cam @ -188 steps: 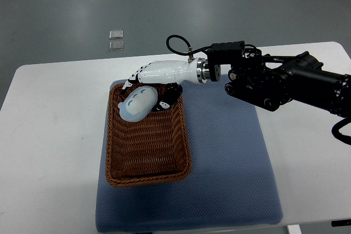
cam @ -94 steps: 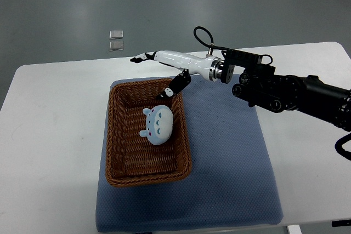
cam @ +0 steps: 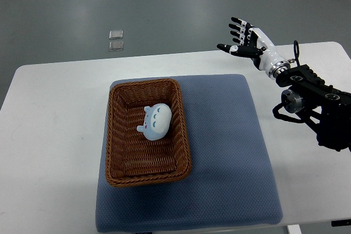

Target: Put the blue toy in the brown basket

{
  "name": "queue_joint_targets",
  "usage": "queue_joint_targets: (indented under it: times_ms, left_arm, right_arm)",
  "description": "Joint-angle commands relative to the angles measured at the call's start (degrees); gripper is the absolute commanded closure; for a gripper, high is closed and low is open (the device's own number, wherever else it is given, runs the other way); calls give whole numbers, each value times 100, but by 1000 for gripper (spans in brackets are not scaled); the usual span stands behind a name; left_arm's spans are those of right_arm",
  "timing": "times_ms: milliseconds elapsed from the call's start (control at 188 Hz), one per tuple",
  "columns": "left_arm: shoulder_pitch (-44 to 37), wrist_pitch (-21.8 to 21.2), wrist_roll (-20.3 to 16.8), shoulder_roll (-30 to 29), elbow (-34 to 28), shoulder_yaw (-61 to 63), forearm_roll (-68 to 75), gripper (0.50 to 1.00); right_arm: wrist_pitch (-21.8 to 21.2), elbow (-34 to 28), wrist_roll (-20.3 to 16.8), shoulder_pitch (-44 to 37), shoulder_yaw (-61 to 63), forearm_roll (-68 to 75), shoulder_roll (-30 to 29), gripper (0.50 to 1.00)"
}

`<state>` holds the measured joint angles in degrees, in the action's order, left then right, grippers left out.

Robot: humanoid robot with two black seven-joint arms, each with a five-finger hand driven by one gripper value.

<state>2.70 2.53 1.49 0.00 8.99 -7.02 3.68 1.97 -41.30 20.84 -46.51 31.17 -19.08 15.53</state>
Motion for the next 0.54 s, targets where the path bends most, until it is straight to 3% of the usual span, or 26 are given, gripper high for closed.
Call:
queue_joint_targets:
  times_ms: [0, 533]
  left_arm:
    - [38, 2, 1, 0, 6, -2, 10, 500]
    - [56, 2, 1, 0, 59, -2, 10, 500]
  right_arm:
    - [14, -1, 8, 90, 3, 186, 99, 589]
    - [154, -18, 26, 494, 126, 177, 20, 587]
